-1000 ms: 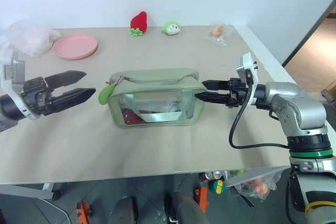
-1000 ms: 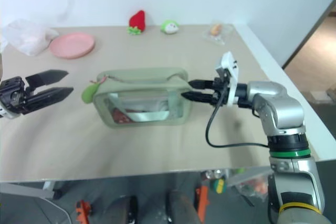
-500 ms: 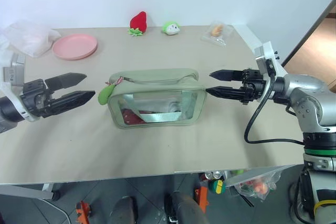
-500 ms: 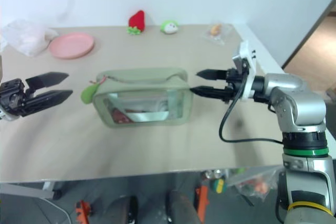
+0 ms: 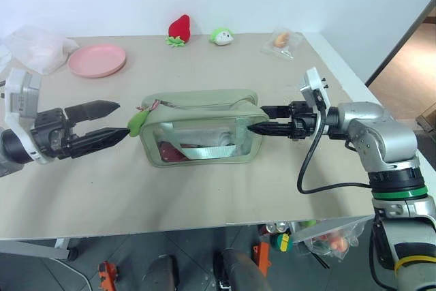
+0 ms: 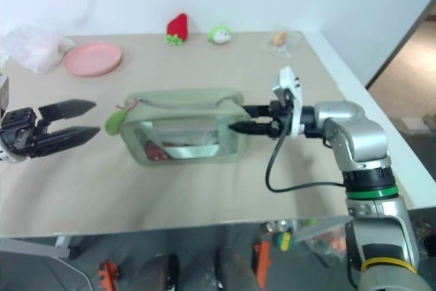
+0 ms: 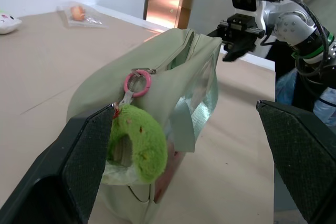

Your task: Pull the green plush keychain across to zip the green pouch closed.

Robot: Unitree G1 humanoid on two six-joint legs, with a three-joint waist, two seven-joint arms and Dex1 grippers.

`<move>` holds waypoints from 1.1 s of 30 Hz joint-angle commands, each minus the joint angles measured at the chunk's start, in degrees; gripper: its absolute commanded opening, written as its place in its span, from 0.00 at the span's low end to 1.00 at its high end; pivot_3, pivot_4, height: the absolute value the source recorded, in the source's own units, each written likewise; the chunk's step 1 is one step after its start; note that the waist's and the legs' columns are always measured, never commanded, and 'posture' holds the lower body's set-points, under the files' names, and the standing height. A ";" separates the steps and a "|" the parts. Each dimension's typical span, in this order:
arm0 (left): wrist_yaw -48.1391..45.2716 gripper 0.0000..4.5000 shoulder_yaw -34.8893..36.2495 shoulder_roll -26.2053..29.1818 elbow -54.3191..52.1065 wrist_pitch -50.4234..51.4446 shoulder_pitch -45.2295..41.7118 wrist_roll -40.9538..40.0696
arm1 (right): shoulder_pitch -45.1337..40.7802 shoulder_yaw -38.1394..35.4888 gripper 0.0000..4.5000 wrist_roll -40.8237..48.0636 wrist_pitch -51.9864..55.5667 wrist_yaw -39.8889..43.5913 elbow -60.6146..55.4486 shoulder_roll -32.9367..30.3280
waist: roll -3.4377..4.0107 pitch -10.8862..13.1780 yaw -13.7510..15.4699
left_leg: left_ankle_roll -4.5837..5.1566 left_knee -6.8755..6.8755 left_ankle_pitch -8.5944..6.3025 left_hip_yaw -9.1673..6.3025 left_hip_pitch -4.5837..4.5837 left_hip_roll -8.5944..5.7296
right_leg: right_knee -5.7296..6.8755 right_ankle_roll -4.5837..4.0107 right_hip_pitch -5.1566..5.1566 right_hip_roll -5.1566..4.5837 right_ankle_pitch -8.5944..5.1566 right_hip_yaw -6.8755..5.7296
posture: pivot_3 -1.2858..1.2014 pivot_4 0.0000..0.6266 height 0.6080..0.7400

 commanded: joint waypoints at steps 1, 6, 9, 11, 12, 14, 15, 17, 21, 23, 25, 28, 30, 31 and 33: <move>0.33 1.00 2.82 1.09 -1.07 -0.23 1.29 -0.60 | -1.26 -1.38 0.19 0.67 -0.85 1.06 0.48 -0.02 | 0.00 0.00 0.00 | 0.00 0.00 0.00 0.00 0.00 0.01 | 0.00 -0.01 0.00 0.02 -0.01 -0.01 | 0.52 0.24 1.00; -0.30 1.00 3.72 1.31 1.55 -0.80 4.11 1.04 | -1.01 -1.40 0.01 0.73 -0.82 1.38 0.12 -0.05 | 0.00 0.00 0.00 | -0.01 -0.01 -0.01 0.00 -0.01 0.02 | 0.00 -0.04 -0.02 0.06 -0.02 -0.02 | 0.52 0.24 1.00; -1.09 1.00 2.59 0.98 1.86 -1.90 5.69 2.71 | -0.92 -1.35 0.01 0.66 -0.77 1.25 -0.10 0.09 | 0.00 0.00 0.01 | -0.01 -0.02 -0.01 -0.01 0.00 0.04 | 0.00 -0.05 -0.03 0.05 -0.03 -0.01 | 0.52 0.24 1.00; -1.18 1.00 1.65 0.36 1.71 -2.43 5.63 3.08 | -0.66 -1.04 0.01 0.13 -1.12 0.92 -0.30 0.14 | 0.00 0.00 0.06 | -0.01 -0.02 -0.01 0.00 -0.01 0.05 | 0.00 -0.05 -0.03 0.03 -0.03 -0.02 | 0.52 0.24 1.00; -0.96 1.00 1.05 0.05 1.79 -2.45 5.07 3.16 | -0.58 -0.99 0.01 0.04 -1.07 0.73 -0.37 0.20 | 0.00 0.00 0.07 | -0.01 -0.01 -0.01 0.00 -0.01 0.04 | 0.00 -0.05 -0.03 0.02 -0.03 -0.02 | 0.52 0.24 1.00; -0.74 1.00 -0.27 -0.34 2.36 -2.71 3.74 3.58 | -0.41 -0.88 0.01 -0.34 -1.21 0.18 -0.61 0.28 | 0.00 0.00 0.06 | -0.01 -0.01 -0.01 0.00 0.00 0.02 | 0.00 -0.05 -0.02 -0.02 -0.03 -0.01 | 0.52 0.24 1.00; -0.68 1.00 -0.92 -0.44 2.73 -2.88 3.10 3.84 | -0.35 -0.91 0.01 -0.55 -1.17 -0.23 -0.70 0.29 | 0.00 0.00 0.05 | -0.01 -0.01 -0.01 0.00 0.00 0.02 | 0.00 -0.04 -0.02 -0.02 -0.02 0.00 | 0.52 0.24 1.00; -0.78 1.00 -2.04 -0.60 3.66 -3.09 1.80 4.23 | -0.26 -0.96 0.01 -0.80 -1.12 -0.75 -0.79 0.36 | 0.00 0.00 0.05 | -0.01 -0.01 -0.01 0.00 0.00 0.02 | 0.00 -0.04 -0.02 -0.01 -0.02 0.00 | 0.52 0.24 1.00; -1.12 1.00 -4.68 -1.28 4.61 -2.46 -0.69 3.93 | 0.26 -0.96 0.01 -1.28 -1.50 -1.11 -1.20 0.25 | 0.00 0.00 0.05 | -0.02 -0.01 -0.01 0.00 0.01 0.01 | 0.01 -0.04 -0.02 0.07 -0.02 0.00 | 0.52 0.24 1.00; -1.08 0.89 -5.62 -1.70 4.23 -2.59 -1.00 4.11 | 0.41 -1.09 0.00 -1.26 -1.43 -1.42 -1.33 0.28 | 0.00 0.00 0.04 | -0.02 -0.01 -0.01 0.01 -0.01 0.02 | 0.01 -0.04 -0.02 0.08 -0.02 -0.02 | 0.52 0.24 1.00; -1.06 0.76 -6.16 -2.06 4.42 -2.97 -1.19 4.50 | 0.68 -1.22 0.00 -1.02 -1.34 -1.57 -1.69 0.23 | 0.00 0.00 0.00 | -0.02 -0.01 -0.02 0.00 0.00 0.03 | 0.01 -0.05 -0.02 0.08 -0.02 0.01 | 0.52 0.24 1.00; -0.97 0.54 -6.87 -2.73 5.22 -3.28 -1.72 5.04 | 0.98 -1.47 0.00 -0.69 -1.26 -1.75 -1.97 0.17 | 0.00 0.00 0.00 | -0.02 -0.01 -0.02 0.00 0.00 0.03 | 0.01 -0.04 -0.02 0.08 -0.02 0.01 | 0.52 0.24 1.00; -0.83 0.38 -7.19 -3.05 5.36 -3.36 -1.99 5.19 | 1.01 -1.59 0.00 -0.59 -1.25 -1.81 -2.01 0.15 | 0.00 0.00 0.00 | -0.02 -0.01 -0.02 0.00 0.01 0.03 | 0.01 -0.04 -0.02 0.08 -0.02 0.00 | 0.52 0.24 1.00; -0.68 0.29 -7.36 -3.26 5.33 -3.44 -2.15 5.26 | 0.96 -1.59 0.00 -0.61 -1.27 -1.85 -1.96 0.17 | 0.00 0.00 0.00 | -0.02 -0.01 -0.02 0.00 0.01 0.02 | 0.01 -0.04 -0.01 0.08 -0.02 0.00 | 0.52 0.24 1.00; -0.30 0.13 -7.60 -3.63 5.28 -3.55 -2.48 5.37 | 0.90 -1.54 0.00 -0.63 -1.32 -1.87 -1.93 0.25 | 0.00 0.00 0.00 | -0.02 -0.01 -0.02 0.00 0.02 0.03 | 0.01 -0.04 -0.01 0.09 -0.02 0.01 | 0.52 0.24 1.00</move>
